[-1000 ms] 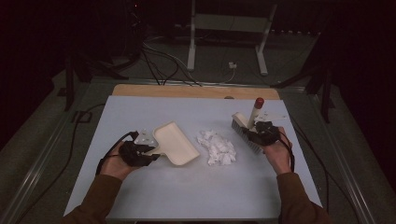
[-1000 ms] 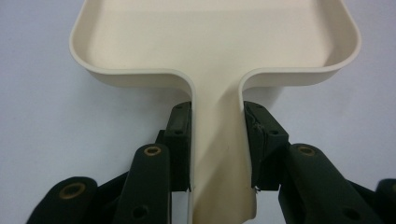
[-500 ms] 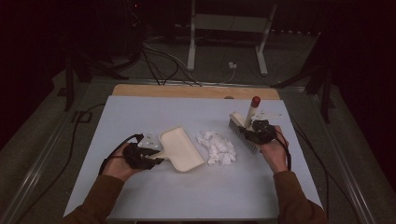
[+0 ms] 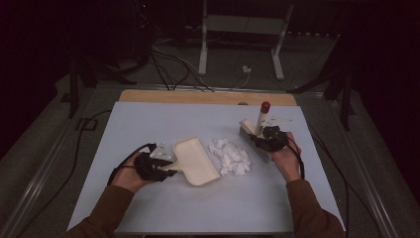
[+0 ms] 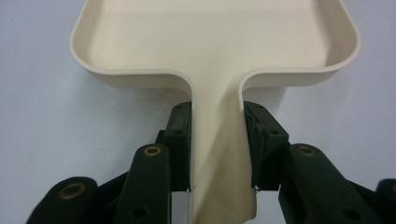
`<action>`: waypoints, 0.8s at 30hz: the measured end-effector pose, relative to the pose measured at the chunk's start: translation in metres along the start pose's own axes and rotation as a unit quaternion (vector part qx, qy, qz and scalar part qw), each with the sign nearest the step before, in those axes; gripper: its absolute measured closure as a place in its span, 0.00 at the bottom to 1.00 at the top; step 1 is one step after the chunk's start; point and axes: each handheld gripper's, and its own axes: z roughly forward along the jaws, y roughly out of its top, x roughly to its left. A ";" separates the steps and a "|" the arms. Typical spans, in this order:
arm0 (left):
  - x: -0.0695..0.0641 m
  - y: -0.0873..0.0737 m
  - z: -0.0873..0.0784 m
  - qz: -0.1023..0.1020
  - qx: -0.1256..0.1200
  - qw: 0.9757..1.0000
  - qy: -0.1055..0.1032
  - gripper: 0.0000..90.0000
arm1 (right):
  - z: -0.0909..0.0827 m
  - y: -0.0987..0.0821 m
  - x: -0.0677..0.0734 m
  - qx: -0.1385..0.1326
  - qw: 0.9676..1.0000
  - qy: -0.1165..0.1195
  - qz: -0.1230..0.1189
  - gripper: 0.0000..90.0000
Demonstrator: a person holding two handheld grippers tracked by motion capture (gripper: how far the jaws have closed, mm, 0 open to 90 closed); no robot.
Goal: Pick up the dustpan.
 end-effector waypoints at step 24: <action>-0.001 0.004 0.011 0.014 0.019 0.999 -0.022 0.74 | 0.019 0.019 0.015 -0.013 0.998 0.015 -0.060 0.74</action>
